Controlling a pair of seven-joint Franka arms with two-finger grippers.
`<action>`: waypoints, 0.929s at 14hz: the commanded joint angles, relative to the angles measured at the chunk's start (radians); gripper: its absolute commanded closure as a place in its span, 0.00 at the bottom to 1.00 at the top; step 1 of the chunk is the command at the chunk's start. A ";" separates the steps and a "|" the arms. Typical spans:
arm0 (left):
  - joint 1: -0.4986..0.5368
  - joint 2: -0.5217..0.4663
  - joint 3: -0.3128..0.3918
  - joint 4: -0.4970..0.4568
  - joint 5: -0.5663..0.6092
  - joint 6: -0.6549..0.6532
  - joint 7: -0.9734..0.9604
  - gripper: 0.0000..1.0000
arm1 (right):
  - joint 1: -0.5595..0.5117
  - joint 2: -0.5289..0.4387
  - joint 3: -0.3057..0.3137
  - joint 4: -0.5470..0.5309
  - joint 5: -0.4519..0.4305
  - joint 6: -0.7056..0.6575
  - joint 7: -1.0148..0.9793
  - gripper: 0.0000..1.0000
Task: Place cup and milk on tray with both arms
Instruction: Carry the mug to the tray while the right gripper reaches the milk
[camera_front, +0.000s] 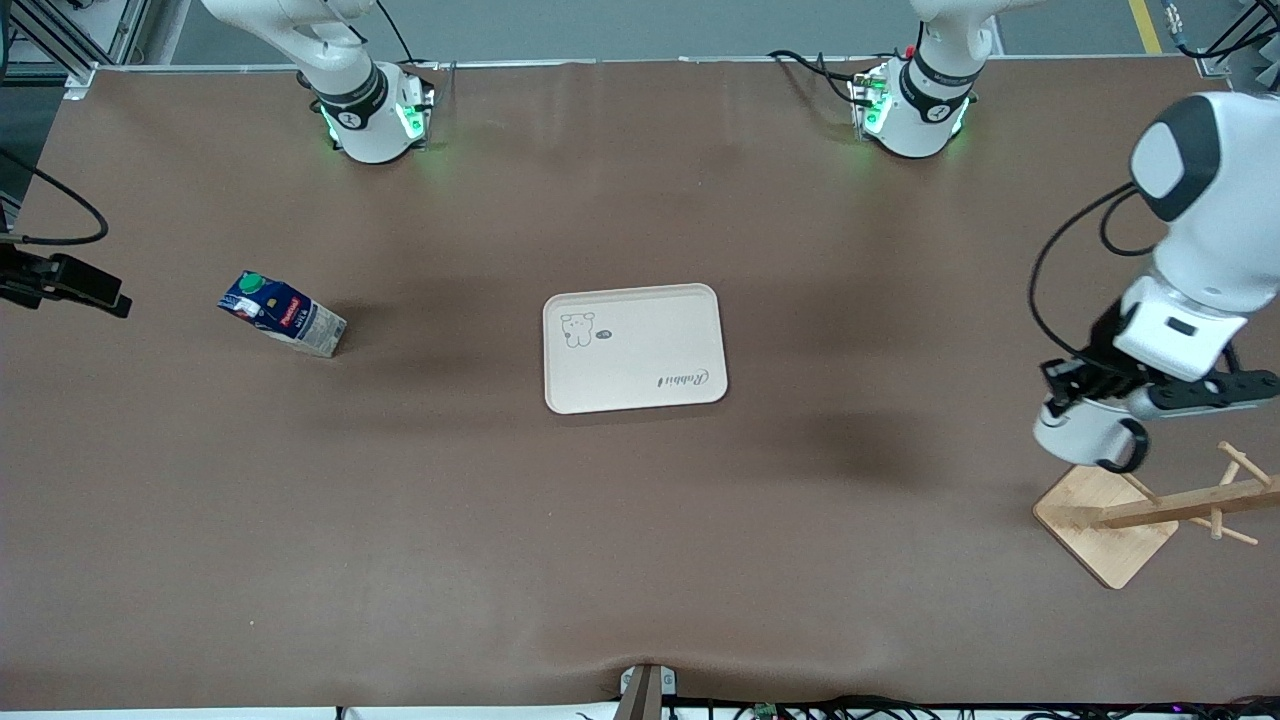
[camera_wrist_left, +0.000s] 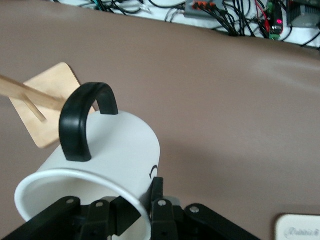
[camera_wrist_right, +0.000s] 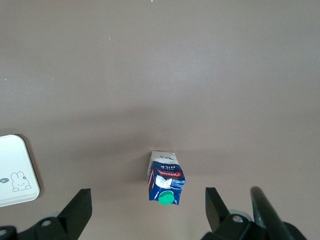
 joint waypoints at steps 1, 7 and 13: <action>-0.065 0.040 -0.062 0.105 0.078 -0.121 -0.165 1.00 | -0.009 0.021 0.004 0.010 0.010 0.003 -0.002 0.00; -0.312 0.215 -0.064 0.236 0.105 -0.186 -0.506 1.00 | -0.041 0.106 0.002 0.007 0.013 0.001 -0.010 0.00; -0.540 0.430 -0.055 0.369 0.095 -0.189 -0.776 1.00 | -0.064 0.143 0.002 -0.030 0.013 -0.042 -0.013 0.00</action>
